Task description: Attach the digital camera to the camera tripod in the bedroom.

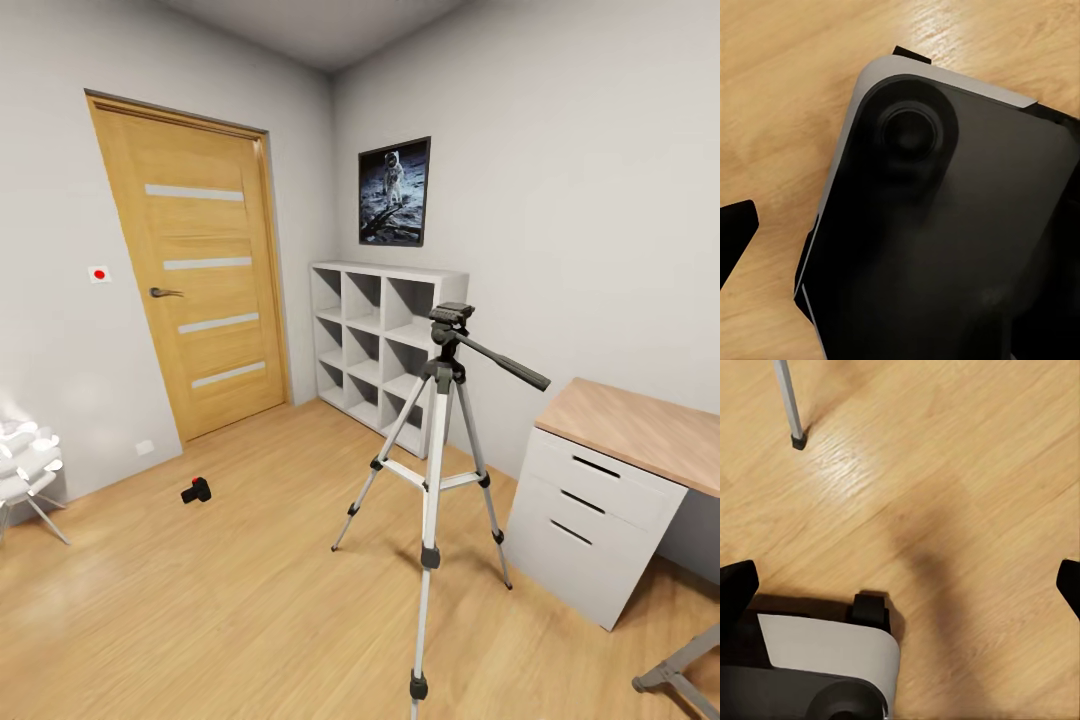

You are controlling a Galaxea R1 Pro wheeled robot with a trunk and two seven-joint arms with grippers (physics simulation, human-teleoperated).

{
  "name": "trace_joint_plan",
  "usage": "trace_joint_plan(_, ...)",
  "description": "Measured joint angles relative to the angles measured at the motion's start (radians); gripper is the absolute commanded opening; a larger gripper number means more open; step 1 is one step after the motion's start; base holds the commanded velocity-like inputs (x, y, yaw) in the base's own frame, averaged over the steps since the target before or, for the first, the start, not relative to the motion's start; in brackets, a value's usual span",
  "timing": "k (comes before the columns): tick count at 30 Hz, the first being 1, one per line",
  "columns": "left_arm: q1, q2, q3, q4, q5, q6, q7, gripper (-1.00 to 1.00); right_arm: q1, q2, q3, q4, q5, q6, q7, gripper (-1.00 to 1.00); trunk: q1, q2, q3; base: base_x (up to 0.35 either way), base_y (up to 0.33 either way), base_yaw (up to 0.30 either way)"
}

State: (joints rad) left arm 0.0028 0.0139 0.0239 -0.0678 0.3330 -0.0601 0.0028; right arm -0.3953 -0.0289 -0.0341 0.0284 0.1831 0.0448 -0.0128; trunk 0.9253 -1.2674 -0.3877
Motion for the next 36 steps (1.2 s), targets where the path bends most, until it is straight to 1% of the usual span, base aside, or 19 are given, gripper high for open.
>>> trace_joint_plan(4, 0.000, 0.000, 0.000, 0.000, 0.001, 0.000, 0.000, 1.00, 0.011, 0.000, 0.000, 0.002, 0.000, -0.002, 0.003, 1.00, 0.000, 0.000, 0.000, 0.000, 0.000, 0.000)
trace_joint_plan(5, 0.000, 0.002, 0.007, 0.000, 0.004, -0.001, 0.000, 1.00, 0.023, 0.001, 0.000, 0.004, -0.002, 0.007, -0.009, 1.00, 0.000, 0.000, 0.000, 0.000, 0.000, 0.000)
trace_joint_plan(8, 0.000, 0.003, 0.009, 0.000, 0.006, -0.002, 0.000, 1.00, 0.028, 0.001, 0.000, 0.004, -0.003, 0.038, -0.012, 1.00, 0.000, 0.000, 0.000, 0.000, 0.000, 0.082)
trace_joint_plan(11, 0.000, 0.004, 0.010, 0.000, 0.007, -0.002, 0.001, 1.00, 0.038, 0.001, 0.000, 0.004, -0.002, 0.048, -0.014, 1.00, 0.000, 0.000, 0.000, 0.000, 0.000, 0.197)
trace_joint_plan(12, 0.000, 0.004, 0.011, 0.000, 0.007, -0.003, 0.001, 1.00, 0.059, 0.002, 0.001, 0.003, 0.001, 0.051, -0.015, 1.00, 0.000, 0.000, 0.000, 0.000, 0.000, 0.245)
trace_joint_plan(16, 0.000, 0.004, 0.012, -0.001, 0.007, -0.003, 0.001, 1.00, 0.081, 0.006, 0.002, 0.003, 0.005, 0.053, -0.015, 1.00, 0.000, 0.000, 0.000, 0.000, 0.000, 0.257)
trace_joint_plan(21, 0.000, 0.006, 0.013, -0.001, 0.022, -0.003, 0.001, 1.00, 0.094, 0.005, 0.003, 0.003, 0.008, 0.053, -0.015, 1.00, 0.000, 0.000, 0.000, 0.000, 0.000, 0.268)
trace_joint_plan(24, 0.000, 0.007, 0.013, -0.001, 0.041, -0.003, 0.001, 1.00, 0.097, 0.004, 0.004, 0.002, 0.010, 0.053, -0.015, 1.00, 0.000, 0.000, 0.000, 0.000, 0.000, 0.271)
trace_joint_plan(25, 0.000, 0.008, 0.013, -0.001, 0.059, -0.003, 0.001, 1.00, 0.097, 0.004, 0.005, 0.002, 0.011, 0.053, -0.014, 1.00, 0.000, 0.000, 0.000, 0.000, 0.000, 0.272)
trace_joint_plan(27, 0.000, 0.009, 0.013, -0.001, 0.078, -0.003, 0.001, 1.00, 0.098, 0.003, 0.006, 0.002, 0.014, 0.053, -0.013, 1.00, 0.000, 0.000, 0.000, 0.000, 0.000, 0.273)
trace_joint_plan(28, 0.000, 0.011, 0.013, -0.001, 0.108, -0.003, 0.001, 1.00, 0.098, 0.003, 0.007, 0.002, 0.028, 0.053, -0.011, 1.00, 0.000, 0.000, 0.000, 0.000, 0.000, 0.273)
trace_joint_plan(34, 0.000, 0.013, 0.012, 0.000, 0.164, -0.003, 0.001, 1.00, 0.099, 0.004, 0.008, 0.003, 0.089, 0.053, -0.006, 1.00, 0.000, 0.000, 0.000, 0.000, 0.000, 0.273)
trace_joint_plan(35, 0.000, 0.013, 0.012, 0.000, 0.171, -0.003, 0.001, 1.00, 0.100, 0.004, 0.008, 0.003, 0.102, 0.053, -0.005, 1.00, 0.000, 0.000, 0.000, 0.000, 0.000, 0.273)
trace_joint_plan(36, 0.000, 0.013, 0.012, 0.000, 0.183, -0.003, 0.001, 1.00, 0.101, 0.005, 0.008, 0.003, 0.124, 0.053, -0.004, 1.00, 0.000, 0.000, 0.000, 0.000, 0.000, 0.273)
